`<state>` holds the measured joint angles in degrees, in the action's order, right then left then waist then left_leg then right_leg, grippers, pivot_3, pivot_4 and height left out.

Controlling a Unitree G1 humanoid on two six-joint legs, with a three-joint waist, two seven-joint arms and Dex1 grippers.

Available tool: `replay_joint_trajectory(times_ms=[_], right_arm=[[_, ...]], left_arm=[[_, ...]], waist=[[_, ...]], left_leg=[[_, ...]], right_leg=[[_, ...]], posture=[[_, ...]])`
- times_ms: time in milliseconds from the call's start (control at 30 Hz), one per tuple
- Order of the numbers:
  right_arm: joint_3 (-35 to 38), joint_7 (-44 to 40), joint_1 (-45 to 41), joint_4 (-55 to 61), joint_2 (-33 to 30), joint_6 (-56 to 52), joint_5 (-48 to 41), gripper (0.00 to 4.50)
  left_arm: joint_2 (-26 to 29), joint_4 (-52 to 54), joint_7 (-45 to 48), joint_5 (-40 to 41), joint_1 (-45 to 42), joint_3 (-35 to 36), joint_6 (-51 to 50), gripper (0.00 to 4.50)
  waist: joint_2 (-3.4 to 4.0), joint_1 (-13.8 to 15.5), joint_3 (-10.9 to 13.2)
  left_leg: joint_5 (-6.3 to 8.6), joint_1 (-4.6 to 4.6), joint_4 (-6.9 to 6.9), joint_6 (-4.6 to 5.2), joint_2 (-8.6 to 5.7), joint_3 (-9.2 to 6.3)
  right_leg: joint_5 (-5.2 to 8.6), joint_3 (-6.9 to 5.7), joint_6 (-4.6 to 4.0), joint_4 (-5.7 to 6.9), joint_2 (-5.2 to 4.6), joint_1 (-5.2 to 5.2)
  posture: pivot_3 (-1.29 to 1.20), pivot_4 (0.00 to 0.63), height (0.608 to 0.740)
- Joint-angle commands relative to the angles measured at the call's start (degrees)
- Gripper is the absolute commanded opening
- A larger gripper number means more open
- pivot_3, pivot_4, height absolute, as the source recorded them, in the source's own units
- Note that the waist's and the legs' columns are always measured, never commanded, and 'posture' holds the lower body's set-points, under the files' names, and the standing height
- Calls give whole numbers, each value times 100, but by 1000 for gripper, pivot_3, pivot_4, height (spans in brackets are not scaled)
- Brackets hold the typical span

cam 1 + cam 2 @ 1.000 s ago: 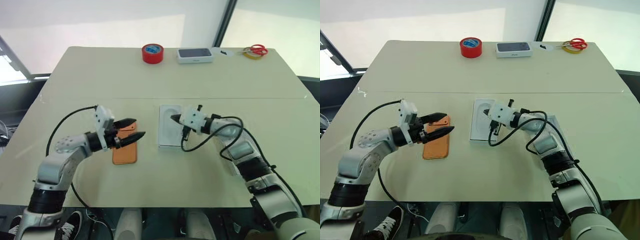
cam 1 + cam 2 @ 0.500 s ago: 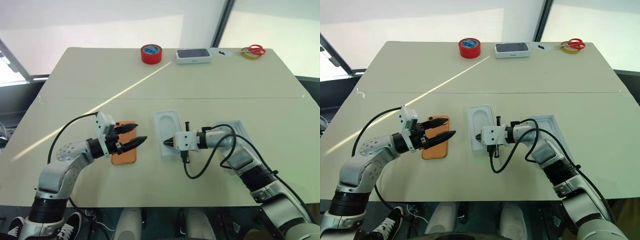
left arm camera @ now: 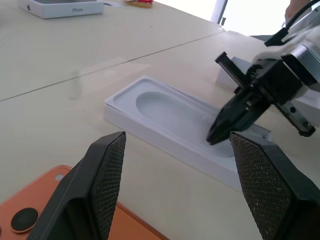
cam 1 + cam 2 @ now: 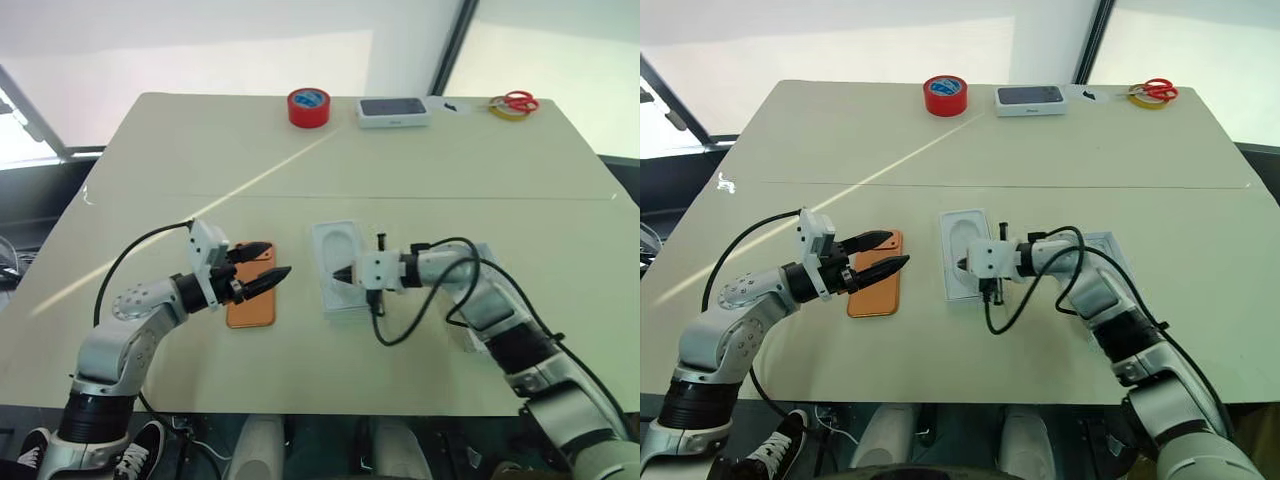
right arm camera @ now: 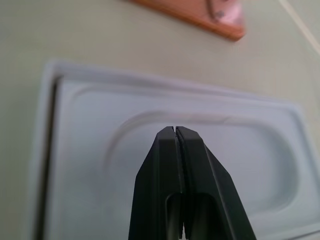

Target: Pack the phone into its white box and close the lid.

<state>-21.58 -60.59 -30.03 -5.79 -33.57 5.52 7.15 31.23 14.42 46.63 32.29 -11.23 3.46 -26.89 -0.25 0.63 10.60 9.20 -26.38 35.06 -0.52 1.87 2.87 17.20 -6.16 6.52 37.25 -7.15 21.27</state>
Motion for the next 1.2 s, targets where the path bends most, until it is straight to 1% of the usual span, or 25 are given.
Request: replay_joint_trajectory(times_ms=[33,167,233,300,367,467,667,800,933,1033,1133,1200], right_arm=[[-101,-248,127,361,-97,16,-53,47],[-140,-561,211,668,-142,-221,-241,47],[-121,-728,191,833,-114,-504,-429,47],[-105,-732,139,826,-88,-501,-412,47],[-70,-845,102,841,-66,-747,-567,47],[26,-460,-74,572,78,-521,-384,47],[285,124,-548,61,425,-320,-406,47],[214,845,-947,-704,541,200,168,47],[-157,1487,-1215,-1503,581,703,1008,47],[-472,1524,-1215,-1790,531,1064,1416,47],[-529,1263,-1085,-1714,582,1087,1290,47],[-578,1392,-1109,-1762,513,1250,1505,47]], left_arm=[[-49,96,14,-60,-1,-20,143,3478],[-75,97,31,-107,-21,-46,153,3478],[-63,66,49,-150,-41,-52,185,3478],[-66,31,55,-180,-74,-40,203,3478],[-76,12,51,-214,-92,-25,227,3478],[-93,21,37,-212,-81,-9,224,3478],[-121,49,-5,-240,-57,6,247,3478],[-125,30,-34,-216,-66,26,195,3478],[-107,28,-53,-162,-62,69,128,3478],[-76,47,-54,-206,-42,56,141,3478],[-67,38,-113,-175,-26,121,96,3478],[-65,20,-175,-159,-21,172,56,3478]], waist=[[2,-28,-1],[2,-11,-1],[2,5,-1],[2,5,-1],[2,5,-1],[2,2,-1],[2,-6,-1],[2,0,0],[2,-11,-1],[3,-30,0],[1,-34,-1],[1,-34,-1]], left_leg=[[0,3,-2,-1,3,1],[-1,2,-2,-1,6,0],[-1,2,0,-1,6,0],[-1,2,1,-1,6,-1],[0,1,1,-1,6,-1],[0,1,0,-1,6,-2],[-1,0,0,-2,6,-1],[-1,0,0,-2,5,0],[-1,0,-1,-3,4,1],[-3,0,-3,-4,4,2],[-4,2,-3,-5,5,4],[-3,2,-2,-4,5,3]], right_leg=[[0,0,-1,2,2,0],[0,0,-1,1,5,0],[0,1,-1,1,5,-1],[0,0,-1,0,5,0],[0,0,-1,0,5,1],[0,0,-1,0,5,1],[-1,1,-2,1,6,4],[-1,1,-2,1,6,5],[-1,1,-2,0,6,6],[-1,1,-2,2,6,6],[-1,4,-2,4,6,2],[-1,4,-2,4,7,1]], posture=[[0,150,740],[0,150,740],[0,150,740],[0,150,740],[0,150,740],[0,150,740],[0,150,740],[0,150,740],[0,150,740],[0,150,740],[0,150,740],[0,150,740]])
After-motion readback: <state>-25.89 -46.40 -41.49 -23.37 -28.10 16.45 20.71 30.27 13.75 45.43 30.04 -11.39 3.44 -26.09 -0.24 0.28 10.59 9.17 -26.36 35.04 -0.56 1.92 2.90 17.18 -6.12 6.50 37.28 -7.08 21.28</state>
